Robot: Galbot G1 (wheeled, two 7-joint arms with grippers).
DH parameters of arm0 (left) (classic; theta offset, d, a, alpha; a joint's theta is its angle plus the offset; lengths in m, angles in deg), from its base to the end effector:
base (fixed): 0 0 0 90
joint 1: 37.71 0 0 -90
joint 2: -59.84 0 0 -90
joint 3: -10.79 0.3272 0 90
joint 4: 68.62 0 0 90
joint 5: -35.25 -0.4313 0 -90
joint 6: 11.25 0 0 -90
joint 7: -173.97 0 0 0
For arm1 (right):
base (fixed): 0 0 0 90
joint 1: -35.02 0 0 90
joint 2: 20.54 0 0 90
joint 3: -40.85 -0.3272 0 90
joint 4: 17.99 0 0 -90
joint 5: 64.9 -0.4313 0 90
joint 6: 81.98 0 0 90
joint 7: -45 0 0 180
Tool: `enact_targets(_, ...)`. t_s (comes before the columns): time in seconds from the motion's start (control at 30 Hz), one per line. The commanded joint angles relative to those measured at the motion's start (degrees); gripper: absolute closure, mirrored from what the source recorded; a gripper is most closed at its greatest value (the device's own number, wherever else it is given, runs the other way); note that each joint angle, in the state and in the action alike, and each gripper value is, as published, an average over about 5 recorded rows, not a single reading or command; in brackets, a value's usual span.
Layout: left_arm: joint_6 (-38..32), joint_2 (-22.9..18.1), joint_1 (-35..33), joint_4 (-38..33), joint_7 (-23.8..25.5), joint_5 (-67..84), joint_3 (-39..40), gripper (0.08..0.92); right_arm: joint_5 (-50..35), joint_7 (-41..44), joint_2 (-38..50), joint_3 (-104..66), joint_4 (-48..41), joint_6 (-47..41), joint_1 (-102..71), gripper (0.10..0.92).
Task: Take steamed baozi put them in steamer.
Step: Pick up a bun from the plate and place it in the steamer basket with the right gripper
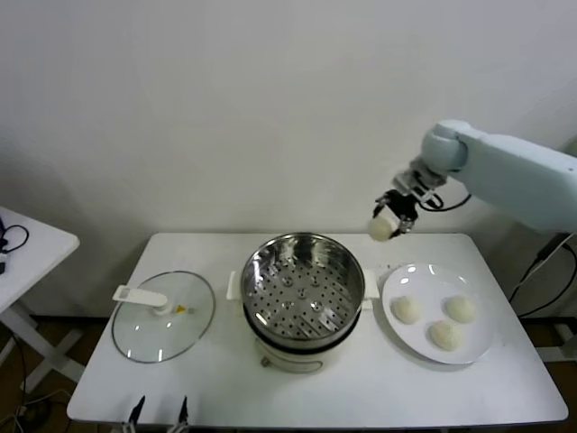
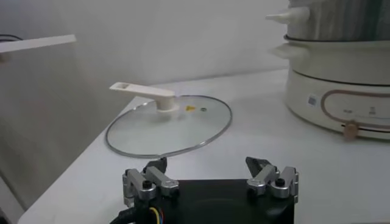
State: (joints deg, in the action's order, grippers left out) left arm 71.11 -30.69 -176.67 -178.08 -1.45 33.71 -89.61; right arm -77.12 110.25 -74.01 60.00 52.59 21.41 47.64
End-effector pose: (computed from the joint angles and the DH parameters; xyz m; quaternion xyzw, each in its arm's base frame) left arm 0.1237 0.0717 -0.4226 0.0309 -0.9791 -0.0572 0.1927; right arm 0.6214 0.0286 0.0024 0.6074 -0.3678 0.6836 0.1689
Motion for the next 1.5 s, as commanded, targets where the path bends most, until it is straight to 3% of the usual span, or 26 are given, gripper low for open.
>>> enact_targets(0.03, 0.0, -0.11, -0.08, 0.05, -0.14, -0.19, -0.05, 0.177, -1.62, -1.71, -6.69, 4.39, 12.64, 6.68, 8.27, 0.38)
enact_targets(0.43, 0.04, -0.6, -0.08, 0.14, -0.44, -0.85, -0.01, 0.177, 17.63, -6.97, -14.88, 2.03, -1.12, 18.41, -6.49, 0.381)
enact_targets(0.6, 0.06, -0.91, 0.07, 0.36, -0.55, -0.93, -0.03, 0.177, 21.04, -8.28, -17.68, 0.49, -7.26, 21.4, -11.4, 0.381)
enact_targets(1.13, -0.09, -1.23, 0.2, 0.64, -0.83, -0.97, -0.34, 0.177, 21.54, -8.69, -23.94, -2.48, -17.54, 24.5, -16.27, 0.38)
enact_targets(1.5, -0.1, -1.32, 0.18, 0.73, -0.86, -1.11, -0.15, 0.177, 19.0, -6.59, -24.59, -1.98, -18.6, 25.52, -15.62, 0.372)
